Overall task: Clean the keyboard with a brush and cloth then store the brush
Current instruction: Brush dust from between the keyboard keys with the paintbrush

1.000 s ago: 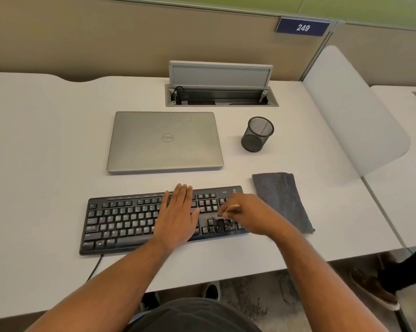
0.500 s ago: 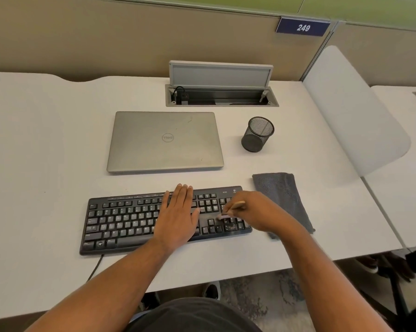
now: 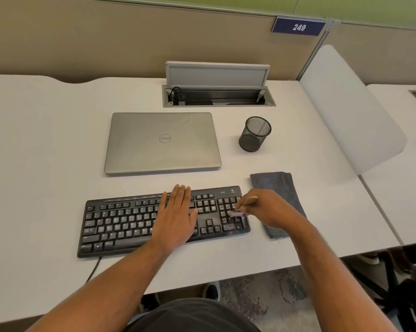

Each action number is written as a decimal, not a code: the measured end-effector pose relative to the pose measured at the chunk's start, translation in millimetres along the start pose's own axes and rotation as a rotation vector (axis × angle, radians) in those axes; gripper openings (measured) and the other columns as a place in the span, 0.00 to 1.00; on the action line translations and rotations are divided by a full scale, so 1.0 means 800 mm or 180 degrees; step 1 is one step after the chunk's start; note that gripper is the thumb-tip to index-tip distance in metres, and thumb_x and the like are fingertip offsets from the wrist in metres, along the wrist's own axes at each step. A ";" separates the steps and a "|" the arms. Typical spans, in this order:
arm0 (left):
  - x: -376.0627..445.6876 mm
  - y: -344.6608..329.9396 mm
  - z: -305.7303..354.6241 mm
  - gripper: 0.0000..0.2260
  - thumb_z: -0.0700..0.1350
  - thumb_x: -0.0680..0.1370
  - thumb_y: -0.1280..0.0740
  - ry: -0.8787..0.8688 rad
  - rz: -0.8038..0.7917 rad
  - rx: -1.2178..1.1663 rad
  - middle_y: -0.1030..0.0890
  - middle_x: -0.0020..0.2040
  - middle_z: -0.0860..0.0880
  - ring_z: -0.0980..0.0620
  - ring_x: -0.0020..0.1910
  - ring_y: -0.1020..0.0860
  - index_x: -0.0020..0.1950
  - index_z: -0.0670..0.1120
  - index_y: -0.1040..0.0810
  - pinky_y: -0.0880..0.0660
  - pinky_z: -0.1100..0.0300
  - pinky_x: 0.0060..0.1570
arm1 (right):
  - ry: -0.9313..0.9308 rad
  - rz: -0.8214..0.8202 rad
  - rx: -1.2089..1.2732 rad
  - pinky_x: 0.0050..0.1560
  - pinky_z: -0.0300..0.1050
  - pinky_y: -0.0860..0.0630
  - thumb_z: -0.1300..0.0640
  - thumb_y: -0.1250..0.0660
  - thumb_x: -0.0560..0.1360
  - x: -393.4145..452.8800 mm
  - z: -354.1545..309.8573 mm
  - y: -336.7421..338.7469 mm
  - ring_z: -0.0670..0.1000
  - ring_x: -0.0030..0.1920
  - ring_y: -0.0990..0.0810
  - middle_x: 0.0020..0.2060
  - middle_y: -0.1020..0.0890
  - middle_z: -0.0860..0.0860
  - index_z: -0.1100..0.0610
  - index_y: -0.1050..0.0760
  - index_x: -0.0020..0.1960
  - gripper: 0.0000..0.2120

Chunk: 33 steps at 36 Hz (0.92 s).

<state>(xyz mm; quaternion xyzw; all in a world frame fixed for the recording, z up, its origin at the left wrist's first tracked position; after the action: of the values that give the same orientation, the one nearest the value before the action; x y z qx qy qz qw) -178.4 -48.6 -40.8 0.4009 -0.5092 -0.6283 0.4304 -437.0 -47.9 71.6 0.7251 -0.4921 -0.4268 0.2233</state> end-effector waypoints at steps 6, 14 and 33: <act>0.001 0.000 0.000 0.33 0.60 0.83 0.60 -0.0010 0.0001 0.0004 0.41 0.82 0.44 0.47 0.82 0.46 0.83 0.44 0.46 0.49 0.43 0.80 | -0.0064 -0.0034 0.0040 0.57 0.41 0.23 0.56 0.28 0.80 -0.001 0.009 -0.006 0.42 0.51 0.19 0.48 0.17 0.40 0.48 0.13 0.50 0.05; 0.001 -0.001 -0.001 0.33 0.61 0.84 0.60 -0.0020 0.0019 0.0011 0.40 0.82 0.43 0.46 0.82 0.45 0.83 0.43 0.45 0.47 0.42 0.80 | -0.0432 0.0177 0.0221 0.53 0.47 0.19 0.58 0.30 0.80 -0.006 0.021 0.011 0.43 0.45 0.16 0.42 0.14 0.43 0.48 0.14 0.46 0.09; -0.001 -0.001 0.000 0.32 0.59 0.84 0.57 -0.0025 0.0069 0.0038 0.38 0.81 0.43 0.46 0.81 0.43 0.83 0.43 0.43 0.48 0.42 0.80 | -0.1089 0.1255 0.0888 0.40 0.48 0.17 0.54 0.39 0.84 -0.040 0.023 -0.023 0.49 0.33 0.15 0.29 0.15 0.49 0.60 0.17 0.37 0.22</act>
<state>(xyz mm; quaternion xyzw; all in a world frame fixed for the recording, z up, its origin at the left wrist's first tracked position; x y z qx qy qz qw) -178.0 -48.2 -41.4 0.3955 -0.5189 -0.6222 0.4328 -447.9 -9.5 60.7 0.5567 -0.7079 -0.4195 0.1139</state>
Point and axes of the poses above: each hand's wrist, its own x-axis towards the middle knuckle, its own y-axis out of the back of the hand, z = x × y, the point moved 2 cm from there along x, towards the middle knuckle
